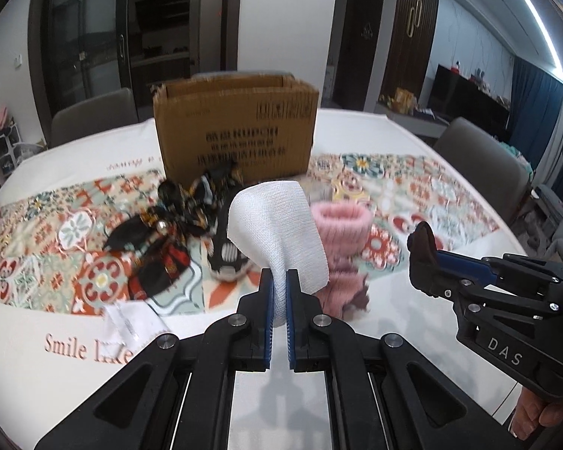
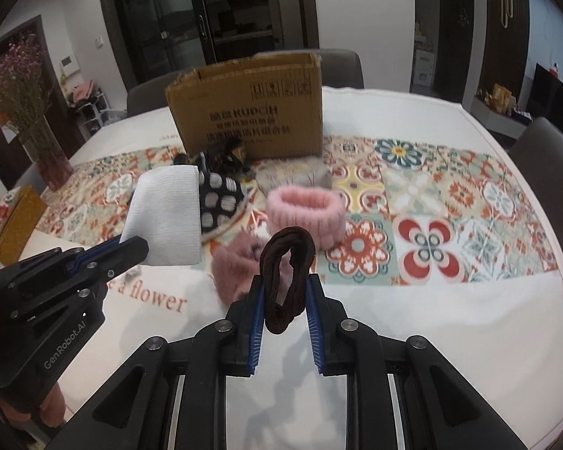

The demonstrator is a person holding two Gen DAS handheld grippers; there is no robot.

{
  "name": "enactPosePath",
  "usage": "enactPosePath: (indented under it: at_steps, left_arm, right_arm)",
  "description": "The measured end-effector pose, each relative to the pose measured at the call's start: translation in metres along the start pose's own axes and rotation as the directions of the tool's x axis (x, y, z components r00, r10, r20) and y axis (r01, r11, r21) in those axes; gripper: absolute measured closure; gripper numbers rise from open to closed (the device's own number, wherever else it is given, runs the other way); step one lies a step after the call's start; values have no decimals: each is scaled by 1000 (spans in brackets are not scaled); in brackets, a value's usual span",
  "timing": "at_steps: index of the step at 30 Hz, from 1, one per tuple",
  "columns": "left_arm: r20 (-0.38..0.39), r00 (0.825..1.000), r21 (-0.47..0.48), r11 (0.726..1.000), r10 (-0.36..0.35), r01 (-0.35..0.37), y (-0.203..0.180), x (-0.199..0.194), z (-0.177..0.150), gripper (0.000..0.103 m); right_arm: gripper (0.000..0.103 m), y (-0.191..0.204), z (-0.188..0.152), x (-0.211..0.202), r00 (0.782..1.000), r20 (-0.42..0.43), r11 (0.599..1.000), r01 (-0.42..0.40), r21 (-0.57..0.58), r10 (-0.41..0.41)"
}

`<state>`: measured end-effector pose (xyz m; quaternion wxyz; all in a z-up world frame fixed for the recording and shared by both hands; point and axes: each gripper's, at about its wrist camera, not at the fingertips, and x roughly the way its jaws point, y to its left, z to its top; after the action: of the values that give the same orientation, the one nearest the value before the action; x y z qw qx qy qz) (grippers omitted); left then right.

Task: Organize soft objects
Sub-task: 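Carry the hair tie with the right gripper into the cardboard box and release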

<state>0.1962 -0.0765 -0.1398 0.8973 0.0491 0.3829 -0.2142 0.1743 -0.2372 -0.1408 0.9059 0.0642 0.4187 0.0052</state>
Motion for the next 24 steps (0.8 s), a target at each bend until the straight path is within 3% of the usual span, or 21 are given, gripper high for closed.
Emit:
enactPosePath:
  at_steps: [12, 24]
  left_arm:
    - [123, 992, -14, 999, 32, -30, 10, -35, 43, 95]
    - [237, 968, -10, 996, 87, -87, 28, -48, 83, 95]
  right_arm:
    - [80, 16, 50, -28, 989, 136, 998, -48, -35, 52]
    - [80, 32, 101, -31, 961, 266, 996, -57, -71, 74]
